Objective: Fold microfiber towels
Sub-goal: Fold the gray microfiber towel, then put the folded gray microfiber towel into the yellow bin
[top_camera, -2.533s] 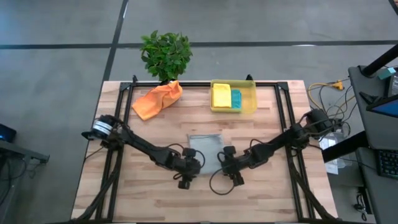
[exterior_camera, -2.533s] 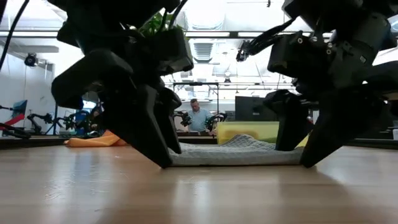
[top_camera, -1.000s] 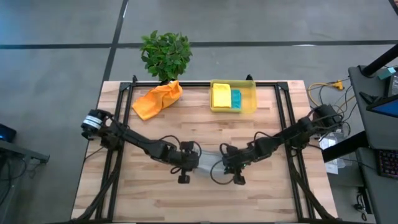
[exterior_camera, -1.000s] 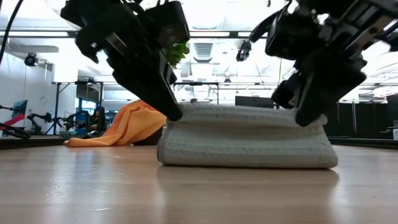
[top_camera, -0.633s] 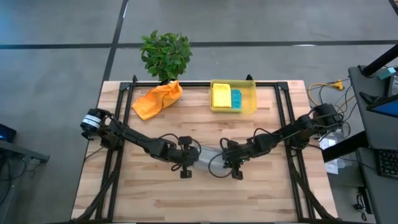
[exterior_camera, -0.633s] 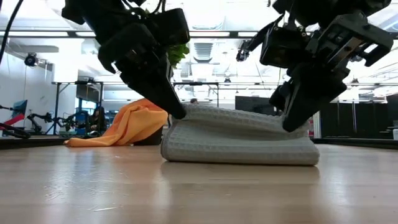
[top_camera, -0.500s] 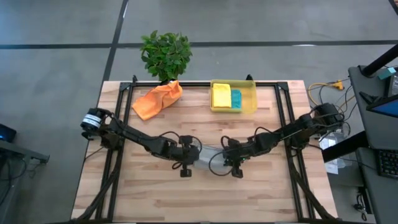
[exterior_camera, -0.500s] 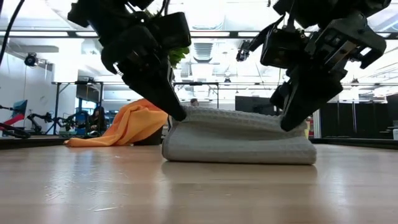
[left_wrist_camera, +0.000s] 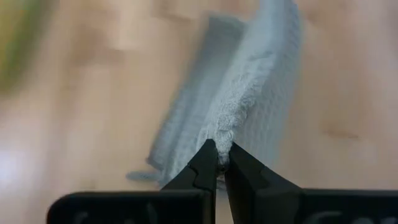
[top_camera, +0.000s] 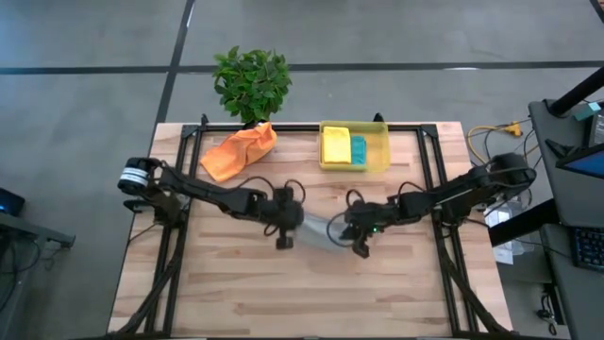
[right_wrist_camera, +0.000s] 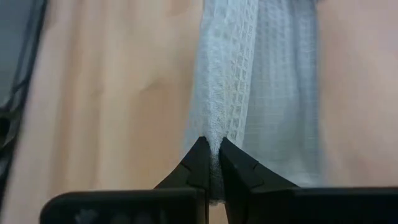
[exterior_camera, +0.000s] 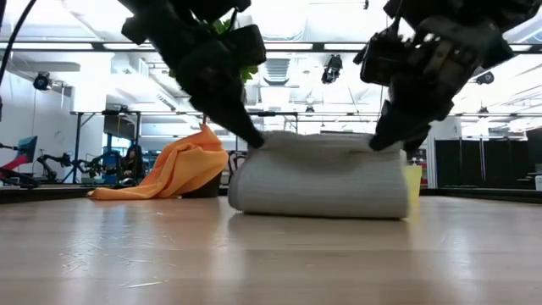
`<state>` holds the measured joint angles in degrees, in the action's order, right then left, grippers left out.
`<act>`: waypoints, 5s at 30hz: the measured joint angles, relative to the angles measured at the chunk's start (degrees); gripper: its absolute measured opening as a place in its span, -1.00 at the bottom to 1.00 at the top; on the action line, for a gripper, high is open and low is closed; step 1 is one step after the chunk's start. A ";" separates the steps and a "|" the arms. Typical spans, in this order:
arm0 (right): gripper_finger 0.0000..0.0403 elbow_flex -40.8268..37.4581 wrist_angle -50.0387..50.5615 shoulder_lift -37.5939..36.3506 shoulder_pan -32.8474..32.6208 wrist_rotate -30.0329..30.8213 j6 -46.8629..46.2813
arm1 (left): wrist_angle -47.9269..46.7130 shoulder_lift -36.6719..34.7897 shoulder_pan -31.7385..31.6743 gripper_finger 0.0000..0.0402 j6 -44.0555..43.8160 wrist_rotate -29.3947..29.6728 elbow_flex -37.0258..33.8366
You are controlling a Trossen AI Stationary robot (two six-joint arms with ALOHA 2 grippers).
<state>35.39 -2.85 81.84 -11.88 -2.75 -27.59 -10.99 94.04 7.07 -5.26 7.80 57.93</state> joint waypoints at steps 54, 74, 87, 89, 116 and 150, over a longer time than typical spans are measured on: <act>-0.37 -1.11 -5.03 0.45 15.56 13.20 8.56 | 5.98 7.39 -11.03 -0.29 6.29 19.99 -0.22; 0.31 0.96 -19.96 15.24 13.56 13.36 15.53 | 11.04 9.54 -14.23 -0.03 25.25 -3.04 0.69; 0.49 4.57 -9.18 17.41 15.81 13.91 15.65 | 8.42 10.14 -19.53 -0.03 25.05 -8.19 0.78; 0.50 4.57 -7.56 17.10 15.81 13.92 15.58 | 8.12 10.40 -19.83 -0.03 25.05 -8.35 0.60; 0.32 -3.83 2.25 -14.21 3.75 11.94 -25.76 | 6.68 10.95 -11.10 -0.03 -13.36 -7.68 -0.15; 0.27 -15.65 -8.46 -2.46 -4.16 29.24 -79.80 | 2.83 8.21 -2.04 -0.04 -28.49 9.57 1.95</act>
<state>19.74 -11.31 79.39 -16.04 26.48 -107.39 -8.16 102.25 5.03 -33.74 17.37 59.88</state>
